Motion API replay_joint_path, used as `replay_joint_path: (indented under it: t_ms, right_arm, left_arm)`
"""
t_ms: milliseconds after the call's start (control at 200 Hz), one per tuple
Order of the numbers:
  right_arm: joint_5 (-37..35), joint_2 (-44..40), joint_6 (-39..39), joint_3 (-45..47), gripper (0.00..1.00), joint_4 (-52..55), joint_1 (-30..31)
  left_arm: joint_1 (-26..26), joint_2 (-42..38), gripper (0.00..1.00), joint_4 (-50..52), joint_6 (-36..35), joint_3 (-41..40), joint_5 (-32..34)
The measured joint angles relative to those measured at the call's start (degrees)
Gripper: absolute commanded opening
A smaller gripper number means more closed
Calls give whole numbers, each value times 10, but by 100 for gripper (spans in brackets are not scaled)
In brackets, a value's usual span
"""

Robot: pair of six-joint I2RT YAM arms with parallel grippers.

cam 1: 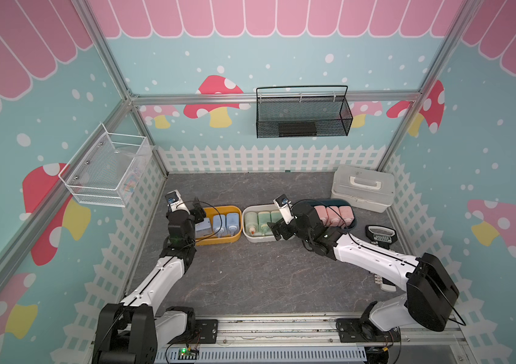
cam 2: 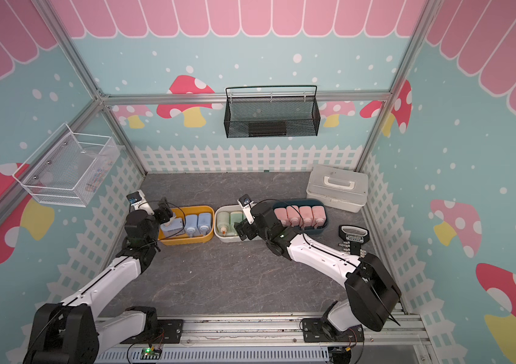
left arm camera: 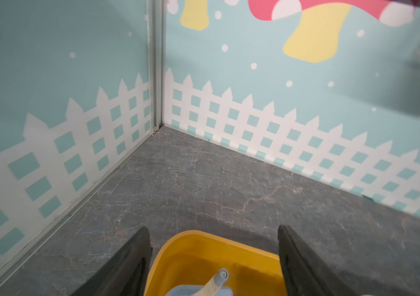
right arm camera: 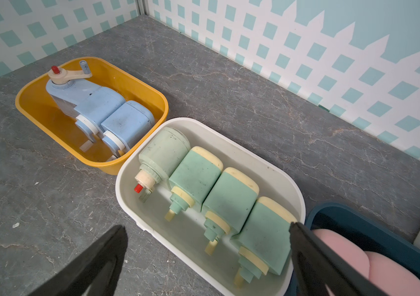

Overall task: Place the pencil sharpeners by color into the storage box
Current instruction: Place the pencil sharpener in the storage box.

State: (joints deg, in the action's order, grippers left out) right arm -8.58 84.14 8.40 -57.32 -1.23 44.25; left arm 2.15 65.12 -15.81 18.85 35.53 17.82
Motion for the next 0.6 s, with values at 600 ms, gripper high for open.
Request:
replay_joint_path:
  t_ms: [600]
  right_arm:
    - [69, 42, -96, -93, 99, 82, 0]
  left_arm:
    - [-36, 111, 99, 340, 23, 132, -109]
